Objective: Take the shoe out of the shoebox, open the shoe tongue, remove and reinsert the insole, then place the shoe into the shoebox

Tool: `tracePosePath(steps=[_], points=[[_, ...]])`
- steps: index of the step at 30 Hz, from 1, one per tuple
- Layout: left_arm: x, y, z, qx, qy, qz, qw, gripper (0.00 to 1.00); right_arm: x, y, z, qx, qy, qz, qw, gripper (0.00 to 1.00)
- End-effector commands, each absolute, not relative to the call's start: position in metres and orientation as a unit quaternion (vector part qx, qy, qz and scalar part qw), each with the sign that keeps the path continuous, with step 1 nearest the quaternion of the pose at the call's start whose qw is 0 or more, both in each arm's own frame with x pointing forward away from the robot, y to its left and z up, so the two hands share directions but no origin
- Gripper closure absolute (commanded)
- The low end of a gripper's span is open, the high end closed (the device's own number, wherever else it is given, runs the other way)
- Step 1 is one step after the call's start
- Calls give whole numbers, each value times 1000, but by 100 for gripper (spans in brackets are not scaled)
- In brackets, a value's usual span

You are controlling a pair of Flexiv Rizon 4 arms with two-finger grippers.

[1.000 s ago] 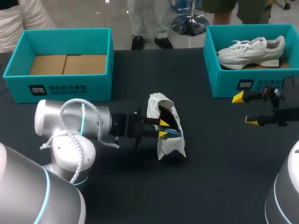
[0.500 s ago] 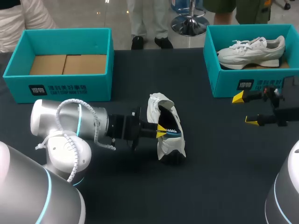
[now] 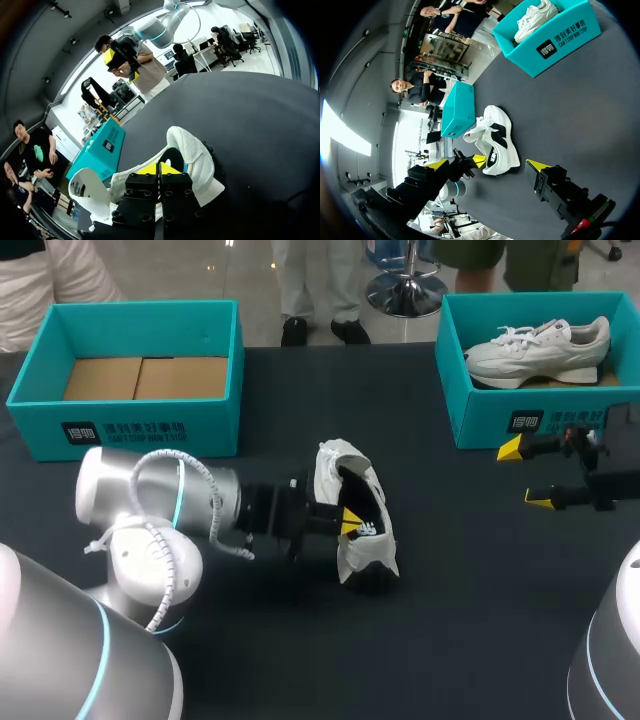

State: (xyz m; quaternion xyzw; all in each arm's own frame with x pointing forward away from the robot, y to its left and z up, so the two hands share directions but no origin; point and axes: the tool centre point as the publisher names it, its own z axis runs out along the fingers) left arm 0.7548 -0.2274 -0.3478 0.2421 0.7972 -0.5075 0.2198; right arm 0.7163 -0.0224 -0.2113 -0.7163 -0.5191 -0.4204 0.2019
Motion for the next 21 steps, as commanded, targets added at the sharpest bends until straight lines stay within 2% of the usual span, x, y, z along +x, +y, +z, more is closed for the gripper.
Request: tracePosePath(steps=[1,2,4,6,9,21], points=[[753,-224,-340,244,800,-503,220,53,715,-22,-211,-717,-519,-419,201,0],[753,-223,-339,244,799,-503,221,49,715,-22,-211,-717,-519,-419,201,0],[753,-222,-336,247,799,-502,220,56,715,-22,-211,-717,-519,-419,201,0],[753,-221,-331,253,797,-503,217,70,715,-22,-211,-717,-519,-419,201,0],[752,-220,-325,272,795,-500,209,100,715,-22,-211,-717,-519,-419,201,0],[756,-216,-312,383,788,-456,158,100,715,-22,-211,-717,-519,-419,201,0]])
